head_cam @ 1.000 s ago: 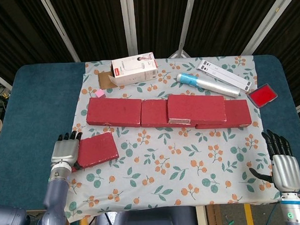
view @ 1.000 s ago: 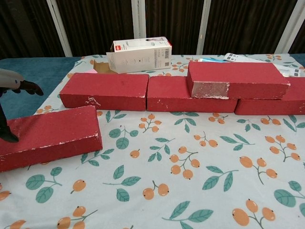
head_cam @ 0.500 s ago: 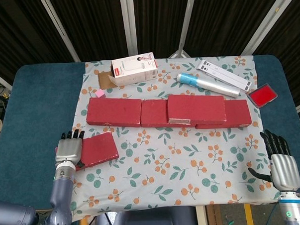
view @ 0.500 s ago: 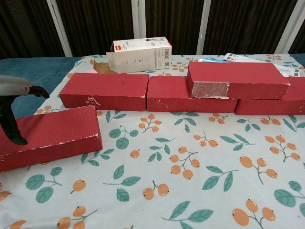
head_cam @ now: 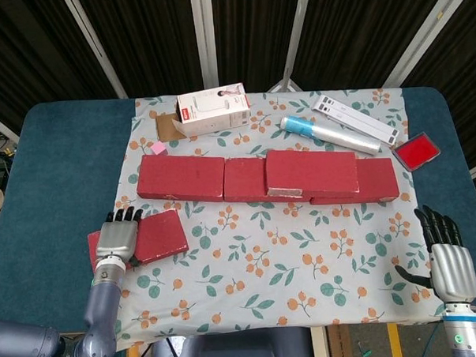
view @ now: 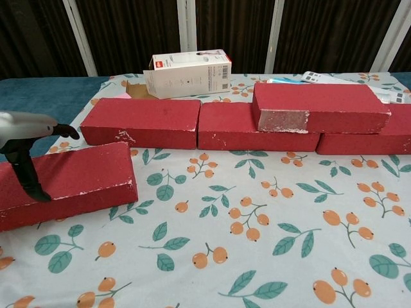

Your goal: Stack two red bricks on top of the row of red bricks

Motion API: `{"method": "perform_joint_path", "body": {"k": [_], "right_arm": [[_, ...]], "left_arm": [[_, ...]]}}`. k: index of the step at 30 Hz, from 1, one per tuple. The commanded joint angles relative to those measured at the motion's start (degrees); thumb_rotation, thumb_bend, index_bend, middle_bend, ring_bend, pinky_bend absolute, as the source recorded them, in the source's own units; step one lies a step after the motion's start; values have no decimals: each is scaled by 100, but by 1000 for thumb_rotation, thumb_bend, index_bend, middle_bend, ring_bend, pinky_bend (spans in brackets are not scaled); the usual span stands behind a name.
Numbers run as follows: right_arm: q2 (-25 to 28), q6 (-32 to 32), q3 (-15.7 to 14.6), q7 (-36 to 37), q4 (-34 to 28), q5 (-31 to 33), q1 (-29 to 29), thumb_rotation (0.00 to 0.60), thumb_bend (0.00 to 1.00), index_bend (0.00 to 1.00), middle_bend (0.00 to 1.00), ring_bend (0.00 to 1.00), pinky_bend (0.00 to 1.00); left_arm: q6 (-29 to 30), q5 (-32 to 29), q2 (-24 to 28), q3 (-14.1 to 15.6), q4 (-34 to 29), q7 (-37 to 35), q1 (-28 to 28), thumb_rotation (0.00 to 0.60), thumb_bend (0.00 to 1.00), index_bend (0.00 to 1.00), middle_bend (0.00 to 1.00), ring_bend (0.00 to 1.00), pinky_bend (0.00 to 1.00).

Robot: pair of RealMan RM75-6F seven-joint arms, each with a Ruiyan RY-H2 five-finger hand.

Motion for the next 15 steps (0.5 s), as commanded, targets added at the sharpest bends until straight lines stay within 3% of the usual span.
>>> {"method": "perform_joint_path", "body": {"k": [1, 15], "right_arm": [[7, -18, 14, -13, -9, 1, -10, 600, 19, 0, 0, 0, 0], [44, -88, 112, -3, -38, 35, -60, 600, 20, 0, 0, 0, 0]], "left_arm": [[-56, -2, -21, -24, 16, -11, 17, 600, 0, 0, 0, 0, 3], [-11, 93, -123, -89, -30, 118, 11, 600, 0, 0, 0, 0, 3]]}}
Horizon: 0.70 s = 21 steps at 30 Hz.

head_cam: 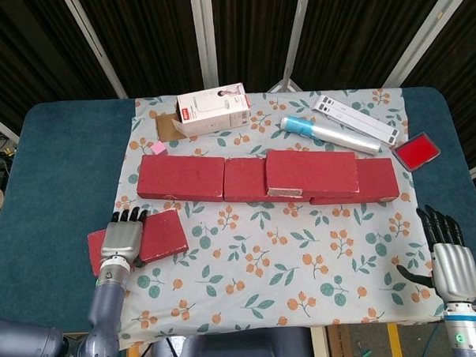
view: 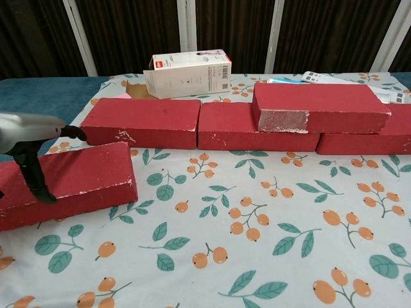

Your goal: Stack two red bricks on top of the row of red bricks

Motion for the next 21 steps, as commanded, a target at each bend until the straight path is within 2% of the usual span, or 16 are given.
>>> {"method": "perform_joint_path", "body": {"k": [1, 10, 21], "right_arm": [[1, -13, 20, 13, 6, 13, -7, 600, 20, 0, 0, 0, 0], [19, -59, 54, 20, -25, 36, -31, 600, 20, 0, 0, 0, 0], [45, -118, 90, -27, -79, 82, -60, 600, 20, 0, 0, 0, 0]], "left_arm": [[-34, -2, 9, -53, -59, -45, 16, 600, 0, 0, 0, 0, 3], [118, 120, 43, -41, -164, 58, 19, 600, 0, 0, 0, 0, 3], [-10, 108, 5, -22, -111, 87, 50, 600, 0, 0, 0, 0, 3]]}}
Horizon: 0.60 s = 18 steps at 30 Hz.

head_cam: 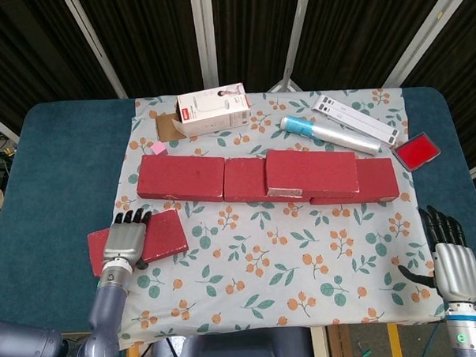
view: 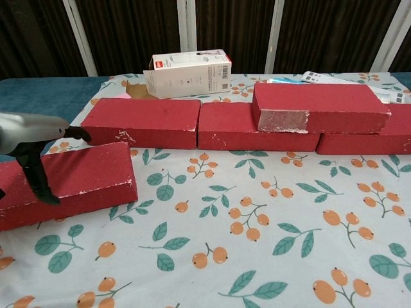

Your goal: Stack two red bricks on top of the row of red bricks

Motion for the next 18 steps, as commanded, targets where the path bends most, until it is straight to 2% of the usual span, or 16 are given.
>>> {"method": "perform_joint_path", "body": {"k": [1, 18], "right_arm": [[3, -14, -3, -9, -10, -14, -2, 600, 19, 0, 0, 0, 0], [-10, -99, 24, -92, -36, -8, -8, 600, 20, 0, 0, 0, 0]], "left_arm": [[15, 4, -9, 20, 30, 29, 4, 600, 0, 0, 0, 0, 3], [-71, -92, -110, 59, 254, 167, 13, 600, 0, 0, 0, 0, 4]]}}
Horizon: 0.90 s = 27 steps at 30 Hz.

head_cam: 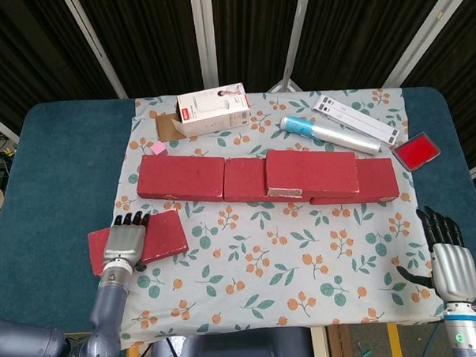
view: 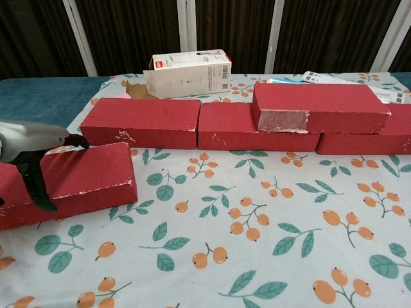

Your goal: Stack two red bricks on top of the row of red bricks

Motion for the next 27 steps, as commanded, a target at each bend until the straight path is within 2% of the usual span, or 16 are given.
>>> {"method": "perform_joint_path", "body": {"k": [1, 19, 27], "right_arm": [[3, -13, -1, -9, -1, -5, 2, 600, 20, 0, 0, 0, 0], [-43, -104, 15, -165, 3, 49, 12, 600, 19, 0, 0, 0, 0], [-55, -113, 33, -192, -1, 76, 7, 600, 19, 0, 0, 0, 0]], "left_arm": [[29, -6, -13, 1, 53, 13, 6, 600, 0, 0, 0, 0, 5], [-37, 102, -37, 53, 310, -120, 168, 600, 0, 0, 0, 0, 13], [16, 112, -38, 107, 411, -48, 224, 600, 0, 0, 0, 0, 77]]}}
